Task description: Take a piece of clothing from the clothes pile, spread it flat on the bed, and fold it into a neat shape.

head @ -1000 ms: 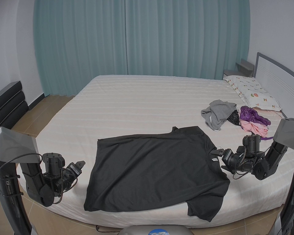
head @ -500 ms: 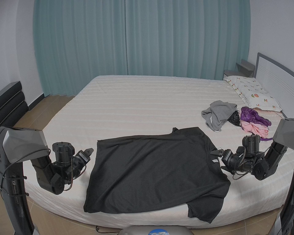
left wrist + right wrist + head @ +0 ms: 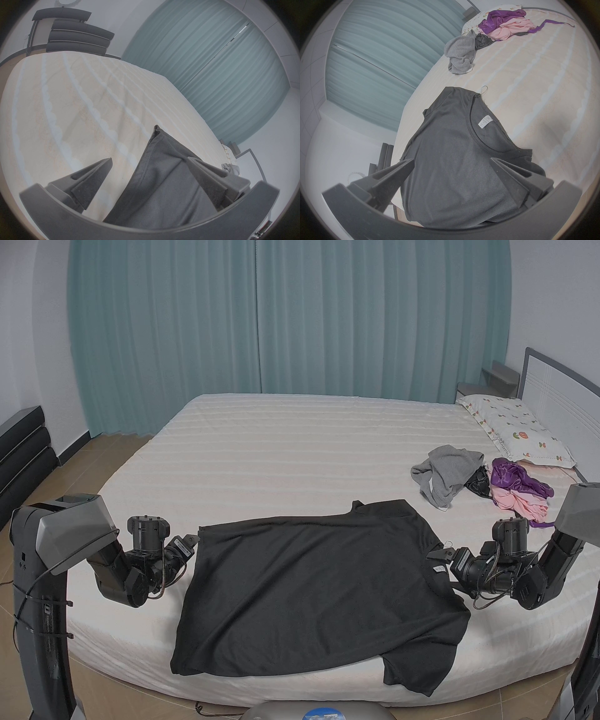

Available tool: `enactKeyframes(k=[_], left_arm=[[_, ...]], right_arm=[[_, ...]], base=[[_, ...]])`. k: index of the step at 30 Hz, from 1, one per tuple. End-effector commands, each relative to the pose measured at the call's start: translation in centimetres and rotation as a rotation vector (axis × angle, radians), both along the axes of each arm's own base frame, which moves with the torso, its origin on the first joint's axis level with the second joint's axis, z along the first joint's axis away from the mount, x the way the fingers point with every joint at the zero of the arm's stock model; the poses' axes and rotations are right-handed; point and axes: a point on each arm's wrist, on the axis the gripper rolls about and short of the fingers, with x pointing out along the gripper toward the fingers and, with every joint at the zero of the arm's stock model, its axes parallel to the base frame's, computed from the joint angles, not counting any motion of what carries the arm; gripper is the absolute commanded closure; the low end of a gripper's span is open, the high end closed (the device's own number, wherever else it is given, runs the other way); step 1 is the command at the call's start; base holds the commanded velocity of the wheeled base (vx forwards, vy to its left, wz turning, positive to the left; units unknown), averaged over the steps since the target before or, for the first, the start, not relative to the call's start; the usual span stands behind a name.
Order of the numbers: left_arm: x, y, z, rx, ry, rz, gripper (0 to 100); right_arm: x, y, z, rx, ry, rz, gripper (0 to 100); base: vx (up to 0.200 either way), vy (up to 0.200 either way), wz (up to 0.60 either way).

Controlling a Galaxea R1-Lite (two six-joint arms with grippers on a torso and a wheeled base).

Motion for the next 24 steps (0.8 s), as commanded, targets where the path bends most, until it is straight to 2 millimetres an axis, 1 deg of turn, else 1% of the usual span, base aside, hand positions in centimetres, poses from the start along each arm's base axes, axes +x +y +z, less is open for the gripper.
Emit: enactKeyframes(k=[1, 5, 7, 10, 13, 14, 15, 17, 18, 20, 24], left_arm=[[-0.1, 0.0, -0.5, 0.003, 0.013, 0.001, 0], [0.1, -0.2, -0.2, -0.002, -0.001, -0.012, 0], [0.2, -0.2, -0.1, -0.002, -0.001, -0.014, 0], [1.2, -0.2, 0.0, -0.005, -0.025, -0.014, 0], [2.1, -0.3, -0.4, -0.006, -0.039, -0.016, 0], [2.9, -0.3, -0.7, -0.001, -0.050, -0.018, 0], [3.0, -0.3, -0.8, 0.001, -0.050, -0.017, 0], [3.9, -0.4, -1.2, 0.013, -0.033, -0.024, 0], [3.9, -0.4, -1.2, 0.013, -0.033, -0.024, 0], [4.7, -0.6, -1.3, 0.013, -0.007, -0.027, 0], [5.4, -1.1, -1.7, 0.009, -0.007, -0.042, 0]], right_arm=[[-0.1, 0.0, -0.1, 0.001, 0.006, 0.002, 0], [-0.1, 0.0, -0.1, 0.000, 0.005, 0.003, 0], [-0.1, 0.1, -0.2, -0.001, 0.008, 0.004, 0], [-0.2, 0.4, -0.2, 0.000, 0.010, 0.013, 0], [-0.2, 0.4, -0.2, 0.000, 0.010, 0.014, 0], [-0.2, 0.4, -0.2, 0.000, 0.010, 0.014, 0], [-0.2, 0.4, -0.2, 0.000, 0.010, 0.014, 0], [-0.2, 0.4, -0.2, 0.000, 0.010, 0.013, 0], [-0.2, 0.4, -0.2, 0.000, 0.010, 0.013, 0], [-0.2, 0.4, -0.3, -0.002, 0.011, 0.012, 0], [-0.1, 0.4, -0.4, -0.002, 0.013, 0.012, 0]], base=[[0.200, 0.000, 0.00], [0.200, 0.000, 0.00], [0.000, 0.000, 0.00], [0.000, 0.000, 0.00], [0.000, 0.000, 0.00], [0.000, 0.000, 0.00], [0.000, 0.000, 0.00], [0.000, 0.000, 0.00], [0.000, 0.000, 0.00], [0.000, 0.000, 0.00], [0.000, 0.000, 0.00]])
